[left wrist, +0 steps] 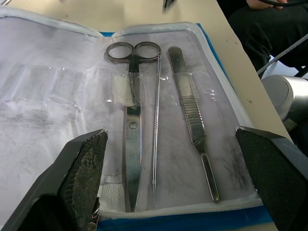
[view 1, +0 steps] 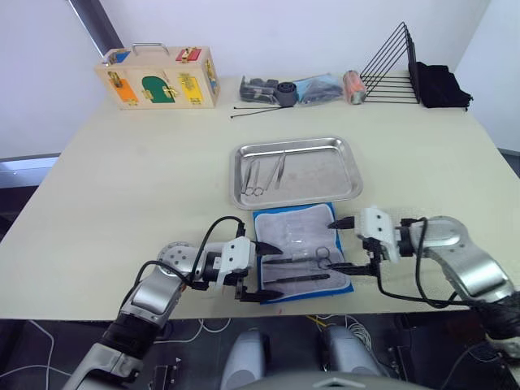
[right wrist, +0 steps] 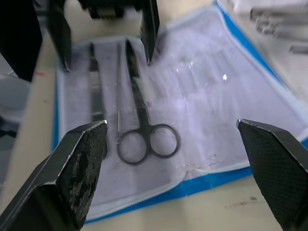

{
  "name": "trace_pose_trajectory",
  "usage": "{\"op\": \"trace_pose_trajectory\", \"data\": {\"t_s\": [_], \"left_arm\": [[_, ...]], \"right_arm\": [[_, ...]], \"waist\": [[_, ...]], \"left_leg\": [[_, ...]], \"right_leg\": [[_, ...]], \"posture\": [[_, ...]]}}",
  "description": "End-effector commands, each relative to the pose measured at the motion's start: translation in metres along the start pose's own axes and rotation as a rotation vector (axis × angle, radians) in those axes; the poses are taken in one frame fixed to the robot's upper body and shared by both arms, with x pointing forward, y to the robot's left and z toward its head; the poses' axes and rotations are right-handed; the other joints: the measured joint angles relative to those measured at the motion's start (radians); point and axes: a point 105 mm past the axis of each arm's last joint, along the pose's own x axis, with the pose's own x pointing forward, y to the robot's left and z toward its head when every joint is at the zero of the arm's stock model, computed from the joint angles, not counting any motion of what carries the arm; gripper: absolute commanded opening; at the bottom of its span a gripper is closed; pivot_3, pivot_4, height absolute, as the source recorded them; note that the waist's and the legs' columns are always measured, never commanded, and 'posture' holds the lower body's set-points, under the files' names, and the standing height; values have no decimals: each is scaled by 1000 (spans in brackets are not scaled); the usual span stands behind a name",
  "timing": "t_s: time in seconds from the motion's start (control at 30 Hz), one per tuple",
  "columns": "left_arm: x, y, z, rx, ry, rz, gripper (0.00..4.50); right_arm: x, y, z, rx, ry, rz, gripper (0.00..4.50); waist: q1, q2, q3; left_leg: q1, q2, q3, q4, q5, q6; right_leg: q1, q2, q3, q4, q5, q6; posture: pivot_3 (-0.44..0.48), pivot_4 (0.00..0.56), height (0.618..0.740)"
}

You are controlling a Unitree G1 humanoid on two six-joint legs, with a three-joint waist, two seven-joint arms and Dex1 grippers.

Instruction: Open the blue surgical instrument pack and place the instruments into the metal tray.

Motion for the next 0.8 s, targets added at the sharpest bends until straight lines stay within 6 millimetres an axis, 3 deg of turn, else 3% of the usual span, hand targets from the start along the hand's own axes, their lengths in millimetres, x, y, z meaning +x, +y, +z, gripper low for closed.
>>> {"op": "trace_pose_trajectory", "data": {"t_s": [0.03,0.47,0.57,0.63,0.8], "left_arm": [[-2,-16,-47,-195,130,-7,4491],[-3,-16,-49,-204,127,1,4491],[-3,-16,-49,-207,126,6,4500],[-3,-16,-48,-210,124,8,4500],[-2,-16,-48,-223,119,12,4500]], "right_arm": [[5,-7,8,-13,-2,-9,4500],[31,-15,-2,-39,135,12,4500],[32,-10,-4,-33,154,46,3839],[32,-6,-4,-22,158,65,2762],[30,1,-6,-18,175,95,716]], "waist": [[-1,0,0],[-1,1,-1],[-2,0,-4],[-4,0,-6],[-13,0,-8]], "left_leg": [[0,0,0,0,0,0],[0,0,0,0,0,0],[0,0,0,0,0,0],[0,0,0,0,0,0],[0,0,0,-1,0,0]], "right_leg": [[0,0,0,0,0,0],[0,0,0,0,0,0],[0,0,0,0,0,0],[0,0,0,0,0,0],[0,0,0,0,0,0]], "posture": [[0,150,740],[0,150,740],[0,150,740],[0,150,740],[0,150,740]]}}
